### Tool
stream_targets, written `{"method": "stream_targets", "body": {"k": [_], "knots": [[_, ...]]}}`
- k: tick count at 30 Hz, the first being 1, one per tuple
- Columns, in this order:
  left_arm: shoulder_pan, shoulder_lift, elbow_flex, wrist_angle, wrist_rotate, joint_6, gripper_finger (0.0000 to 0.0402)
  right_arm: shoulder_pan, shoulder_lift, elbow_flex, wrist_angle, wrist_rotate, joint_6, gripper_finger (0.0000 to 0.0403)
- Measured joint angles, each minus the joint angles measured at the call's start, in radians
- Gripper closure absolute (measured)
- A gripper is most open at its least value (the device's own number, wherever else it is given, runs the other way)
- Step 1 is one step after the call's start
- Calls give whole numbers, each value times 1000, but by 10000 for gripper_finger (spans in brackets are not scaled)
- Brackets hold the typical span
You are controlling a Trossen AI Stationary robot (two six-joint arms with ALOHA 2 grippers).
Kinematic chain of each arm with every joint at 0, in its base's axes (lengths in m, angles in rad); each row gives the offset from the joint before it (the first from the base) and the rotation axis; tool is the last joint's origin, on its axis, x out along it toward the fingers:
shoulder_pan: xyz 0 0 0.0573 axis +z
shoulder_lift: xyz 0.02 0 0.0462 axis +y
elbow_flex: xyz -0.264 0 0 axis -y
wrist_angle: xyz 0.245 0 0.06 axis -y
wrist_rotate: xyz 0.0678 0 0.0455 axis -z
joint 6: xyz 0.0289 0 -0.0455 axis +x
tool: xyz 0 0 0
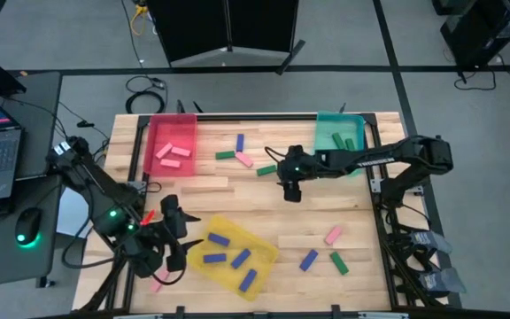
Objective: Sort blocks
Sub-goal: Put the pink block into the red bin
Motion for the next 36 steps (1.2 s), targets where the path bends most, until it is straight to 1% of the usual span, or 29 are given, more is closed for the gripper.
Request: {"method": "stream_targets", "body": {"k": [5,8,11,14,19,23,27,31,36], "knots": [[-4,0,0,2,-14,-3,133,23,-39,0,-170,-8,19,133],[-4,0,-1,0,-32,4,133,66,-60,0,-254,-8,39,133],[-3,0,-1,-1,-59,9,133,147,-90,0,-372,8,68,133],[-3,0,-1,-2,-72,10,133,243,-130,-15,-477,42,134,133],[-3,1,-1,-1,-115,56,133,417,-204,-93,-550,46,295,133],[-3,1,-1,0,-142,82,133,553,-245,-163,-575,10,415,133],[-3,1,-1,0,-179,87,133,660,-243,-202,-559,-6,483,133],[-3,1,-1,0,-190,88,133,735,-218,-206,-535,-2,473,133],[-3,1,-1,2,-200,85,133,769,-177,-206,-472,-1,416,133]]}}
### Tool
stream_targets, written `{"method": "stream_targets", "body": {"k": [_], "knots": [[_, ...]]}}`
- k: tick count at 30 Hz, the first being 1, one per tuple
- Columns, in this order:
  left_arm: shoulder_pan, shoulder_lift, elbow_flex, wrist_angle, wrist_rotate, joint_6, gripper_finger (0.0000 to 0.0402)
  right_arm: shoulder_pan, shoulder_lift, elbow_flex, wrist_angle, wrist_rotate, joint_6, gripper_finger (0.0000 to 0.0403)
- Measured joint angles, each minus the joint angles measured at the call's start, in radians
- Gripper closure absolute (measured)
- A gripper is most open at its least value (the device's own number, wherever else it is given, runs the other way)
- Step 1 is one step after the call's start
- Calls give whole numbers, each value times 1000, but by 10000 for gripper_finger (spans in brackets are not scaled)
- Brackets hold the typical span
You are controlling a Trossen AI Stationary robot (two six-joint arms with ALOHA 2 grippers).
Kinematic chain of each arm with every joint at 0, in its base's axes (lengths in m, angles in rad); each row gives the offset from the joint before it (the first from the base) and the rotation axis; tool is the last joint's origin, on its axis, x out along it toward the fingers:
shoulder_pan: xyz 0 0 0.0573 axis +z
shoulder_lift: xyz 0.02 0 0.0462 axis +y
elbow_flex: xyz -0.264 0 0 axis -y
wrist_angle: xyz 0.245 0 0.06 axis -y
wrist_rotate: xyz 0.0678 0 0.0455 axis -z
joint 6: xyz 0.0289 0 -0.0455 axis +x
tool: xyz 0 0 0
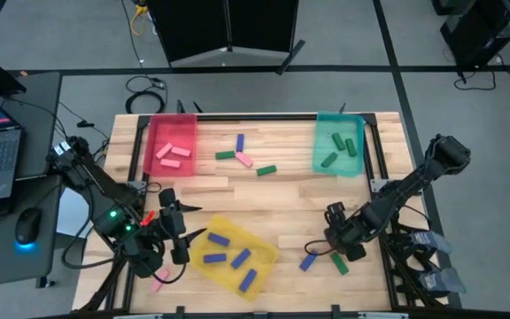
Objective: Sort blocks
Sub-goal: Put the pink block into the red bin
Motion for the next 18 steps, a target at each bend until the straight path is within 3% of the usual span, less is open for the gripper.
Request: {"method": "stream_targets", "body": {"k": [11,14,18], "knots": [[0,0,0,0,0,-1,133,-13,156,5,31,-20,-34,150],[0,0,0,-1,0,-2,133,-21,150,3,35,-34,-26,182],[0,0,0,-1,0,-2,133,-37,122,0,46,-57,-27,255]]}}
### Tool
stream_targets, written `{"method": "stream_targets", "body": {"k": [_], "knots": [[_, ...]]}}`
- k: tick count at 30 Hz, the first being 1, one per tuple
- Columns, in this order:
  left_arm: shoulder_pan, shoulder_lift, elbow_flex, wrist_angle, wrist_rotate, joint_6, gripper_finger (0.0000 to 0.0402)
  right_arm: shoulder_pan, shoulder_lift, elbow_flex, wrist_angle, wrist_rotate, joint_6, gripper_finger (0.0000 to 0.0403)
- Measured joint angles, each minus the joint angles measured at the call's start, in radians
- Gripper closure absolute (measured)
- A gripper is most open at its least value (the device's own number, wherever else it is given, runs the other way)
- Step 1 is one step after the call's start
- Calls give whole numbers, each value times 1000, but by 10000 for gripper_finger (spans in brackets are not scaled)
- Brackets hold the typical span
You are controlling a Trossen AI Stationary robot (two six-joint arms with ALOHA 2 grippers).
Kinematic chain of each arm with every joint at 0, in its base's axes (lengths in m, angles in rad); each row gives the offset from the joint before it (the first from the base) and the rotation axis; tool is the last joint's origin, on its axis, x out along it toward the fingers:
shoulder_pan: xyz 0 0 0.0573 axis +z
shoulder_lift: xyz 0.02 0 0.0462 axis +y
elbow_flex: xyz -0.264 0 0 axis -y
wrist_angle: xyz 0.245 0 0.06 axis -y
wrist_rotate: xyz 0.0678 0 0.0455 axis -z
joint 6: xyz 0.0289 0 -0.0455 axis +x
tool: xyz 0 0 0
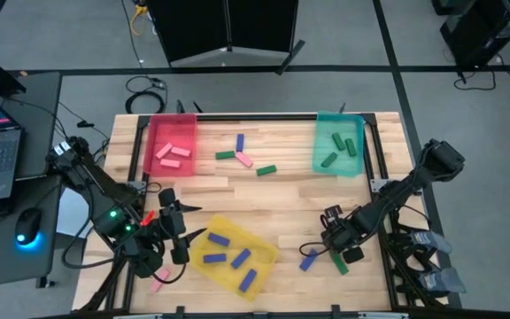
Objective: Sort blocks
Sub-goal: Put the pink block into the red bin
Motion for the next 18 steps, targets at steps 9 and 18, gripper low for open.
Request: {"method": "stream_targets", "body": {"k": [9,18], "knots": [[0,0,0,1,-15,0,133,-75,-12,17,-7,28,-67,295],[0,0,-1,151,-115,150,133,-342,-74,151,273,135,-360,295]]}}
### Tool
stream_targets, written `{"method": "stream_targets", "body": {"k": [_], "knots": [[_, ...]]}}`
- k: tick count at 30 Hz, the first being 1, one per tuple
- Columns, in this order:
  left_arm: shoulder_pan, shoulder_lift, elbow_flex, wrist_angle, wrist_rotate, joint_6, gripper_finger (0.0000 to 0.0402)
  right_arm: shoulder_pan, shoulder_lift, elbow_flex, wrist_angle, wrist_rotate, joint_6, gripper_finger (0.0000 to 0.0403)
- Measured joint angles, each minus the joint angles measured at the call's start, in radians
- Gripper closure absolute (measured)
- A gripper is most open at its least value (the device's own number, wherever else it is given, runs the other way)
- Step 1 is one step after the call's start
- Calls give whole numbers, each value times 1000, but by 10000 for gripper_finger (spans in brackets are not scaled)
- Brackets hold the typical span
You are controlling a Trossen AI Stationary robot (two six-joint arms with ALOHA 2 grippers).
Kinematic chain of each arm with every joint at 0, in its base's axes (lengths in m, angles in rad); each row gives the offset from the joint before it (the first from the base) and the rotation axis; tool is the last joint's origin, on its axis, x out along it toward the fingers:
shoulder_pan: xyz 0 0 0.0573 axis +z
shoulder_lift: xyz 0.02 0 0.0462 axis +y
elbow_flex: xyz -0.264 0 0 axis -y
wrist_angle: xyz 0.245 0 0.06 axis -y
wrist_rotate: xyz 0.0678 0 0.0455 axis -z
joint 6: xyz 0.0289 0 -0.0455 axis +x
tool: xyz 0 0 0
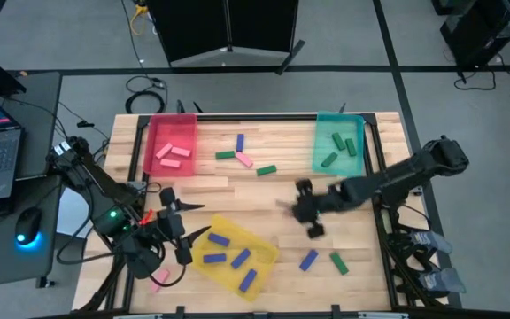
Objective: Sort blocks
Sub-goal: Put the pink block into the red bin
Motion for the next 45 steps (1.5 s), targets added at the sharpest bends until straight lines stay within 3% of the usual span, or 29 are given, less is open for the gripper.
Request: {"method": "stream_targets", "body": {"k": [6,12,26,36,39,45], "knots": [[-26,-3,0,142,-147,190,133,-254,54,39,464,-111,-65,295],[-40,-31,0,154,-187,221,133,-385,285,241,720,-265,21,295],[-40,-50,0,158,-271,188,134,-426,873,996,723,-307,86,295],[-40,-50,0,158,-300,112,134,-442,1209,1442,662,-261,261,295],[-40,-50,0,159,-300,110,134,-449,1279,1525,627,-257,308,295],[-40,-50,0,158,-302,105,134,-475,1281,1493,612,-214,391,295]]}}
